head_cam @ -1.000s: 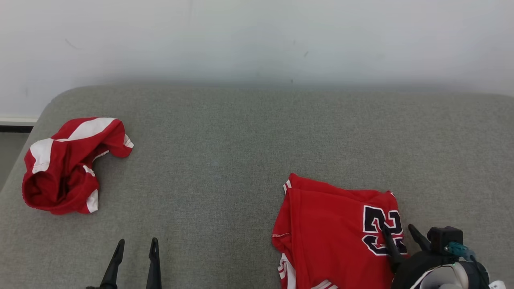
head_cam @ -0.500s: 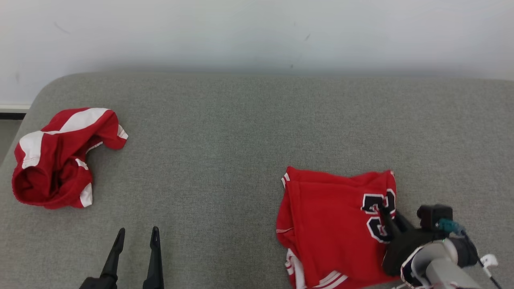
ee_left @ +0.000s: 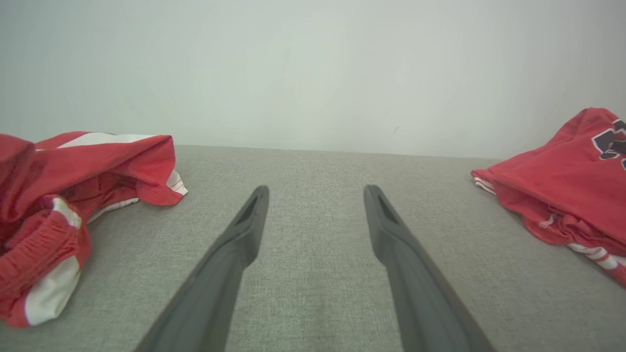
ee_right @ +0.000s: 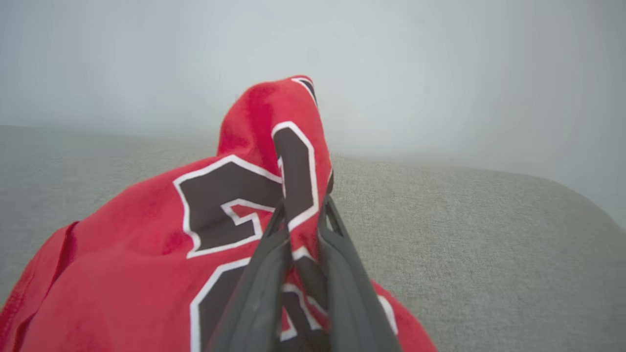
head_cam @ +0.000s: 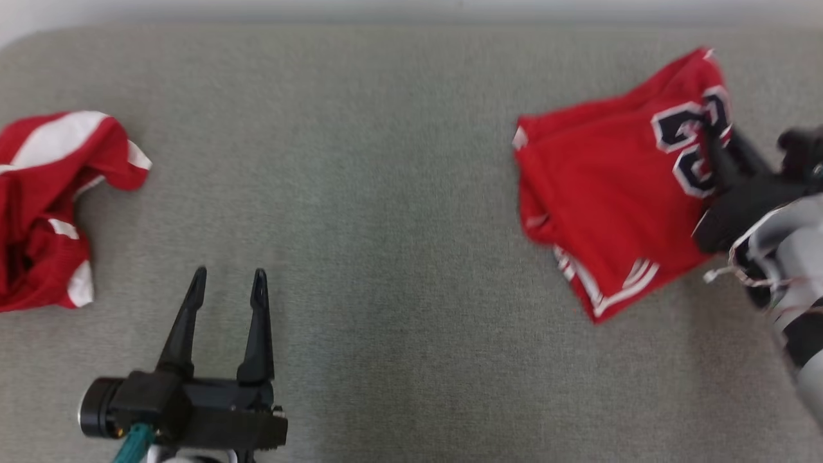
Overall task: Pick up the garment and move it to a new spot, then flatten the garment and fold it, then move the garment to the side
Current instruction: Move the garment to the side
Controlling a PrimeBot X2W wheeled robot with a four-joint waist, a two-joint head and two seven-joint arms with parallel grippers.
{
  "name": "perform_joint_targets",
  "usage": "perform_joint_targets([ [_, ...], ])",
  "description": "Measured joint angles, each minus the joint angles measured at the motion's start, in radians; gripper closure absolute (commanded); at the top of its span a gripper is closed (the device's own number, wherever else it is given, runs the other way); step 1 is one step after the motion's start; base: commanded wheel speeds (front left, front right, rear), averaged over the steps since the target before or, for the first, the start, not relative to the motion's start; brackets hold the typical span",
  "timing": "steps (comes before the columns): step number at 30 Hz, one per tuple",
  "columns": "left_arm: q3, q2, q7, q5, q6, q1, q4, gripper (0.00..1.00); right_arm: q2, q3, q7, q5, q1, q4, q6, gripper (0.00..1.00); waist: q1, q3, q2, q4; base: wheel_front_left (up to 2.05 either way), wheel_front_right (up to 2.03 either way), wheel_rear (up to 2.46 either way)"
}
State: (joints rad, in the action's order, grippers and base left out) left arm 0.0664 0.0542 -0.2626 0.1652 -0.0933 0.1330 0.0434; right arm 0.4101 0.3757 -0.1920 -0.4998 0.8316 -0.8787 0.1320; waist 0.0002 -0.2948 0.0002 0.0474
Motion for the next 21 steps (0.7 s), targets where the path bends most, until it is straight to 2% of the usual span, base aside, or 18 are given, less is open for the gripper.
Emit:
perform_joint_targets([
  [8,0.004,0.020,0.000,-0.044,-0.012,0.084,-0.051,0.00,0.130,0.045,-0.003,-0.018,0.145,0.011,0.000,1.00,0.0001,-0.139,0.0001,-0.059,0.00,0.00,0.00],
  [16,0.002,0.068,0.000,-0.066,-0.013,0.099,-0.082,0.00,0.241,0.098,-0.013,-0.053,0.227,0.012,0.000,1.00,0.0000,-0.231,0.0001,-0.186,0.00,0.00,0.00],
  [21,0.005,0.083,0.000,-0.068,-0.014,0.099,-0.099,0.00,0.285,0.129,0.009,-0.053,0.288,0.010,0.000,1.00,-0.0001,-0.270,-0.0001,-0.236,0.00,0.00,0.00],
])
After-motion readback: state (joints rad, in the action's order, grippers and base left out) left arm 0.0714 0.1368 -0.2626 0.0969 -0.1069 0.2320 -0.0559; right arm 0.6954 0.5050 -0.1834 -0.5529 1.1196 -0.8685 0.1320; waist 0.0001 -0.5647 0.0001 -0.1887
